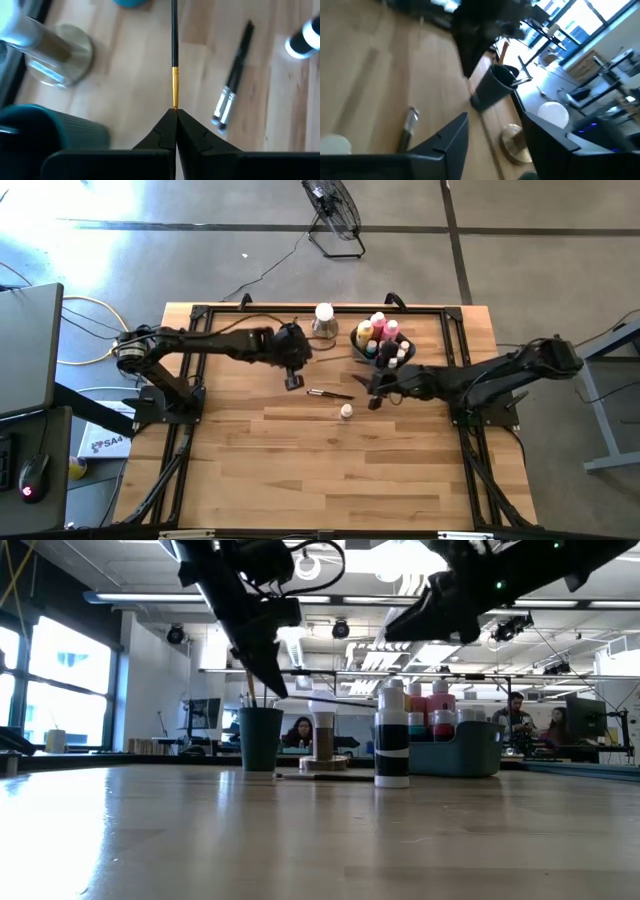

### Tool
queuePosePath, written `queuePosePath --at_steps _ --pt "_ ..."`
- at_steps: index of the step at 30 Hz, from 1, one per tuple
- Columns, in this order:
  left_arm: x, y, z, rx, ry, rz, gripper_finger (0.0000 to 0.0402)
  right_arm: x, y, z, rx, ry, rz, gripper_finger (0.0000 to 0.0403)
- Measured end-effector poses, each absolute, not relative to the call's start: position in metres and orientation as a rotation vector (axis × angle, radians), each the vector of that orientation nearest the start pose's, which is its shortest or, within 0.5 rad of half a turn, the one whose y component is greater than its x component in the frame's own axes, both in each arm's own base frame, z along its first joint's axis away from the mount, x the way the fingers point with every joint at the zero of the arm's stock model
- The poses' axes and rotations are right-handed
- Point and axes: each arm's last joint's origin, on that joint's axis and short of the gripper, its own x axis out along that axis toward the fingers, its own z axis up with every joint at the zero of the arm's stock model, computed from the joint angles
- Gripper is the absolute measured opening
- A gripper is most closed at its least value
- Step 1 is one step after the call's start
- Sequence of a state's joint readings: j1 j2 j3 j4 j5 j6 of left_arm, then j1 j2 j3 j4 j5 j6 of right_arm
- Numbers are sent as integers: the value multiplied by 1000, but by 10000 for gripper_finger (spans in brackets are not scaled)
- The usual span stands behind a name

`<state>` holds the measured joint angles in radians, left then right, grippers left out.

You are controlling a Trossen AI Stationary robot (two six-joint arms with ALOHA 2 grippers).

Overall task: Pick & Place Paint Supplies
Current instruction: Put the gold paintbrush into the blue cup

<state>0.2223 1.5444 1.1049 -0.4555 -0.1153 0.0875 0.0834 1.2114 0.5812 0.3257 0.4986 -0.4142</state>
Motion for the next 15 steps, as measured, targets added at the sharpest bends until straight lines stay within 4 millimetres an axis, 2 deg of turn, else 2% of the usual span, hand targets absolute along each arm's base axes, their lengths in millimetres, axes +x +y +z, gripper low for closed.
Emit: queuePosePath --at_steps 7,15 --pt "315 88 267 18 873 280 0 270 7 214 -586 465 -363 226" --pt "318 86 284 -6 849 233 0 282 -2 200 -780 612 -492 214"
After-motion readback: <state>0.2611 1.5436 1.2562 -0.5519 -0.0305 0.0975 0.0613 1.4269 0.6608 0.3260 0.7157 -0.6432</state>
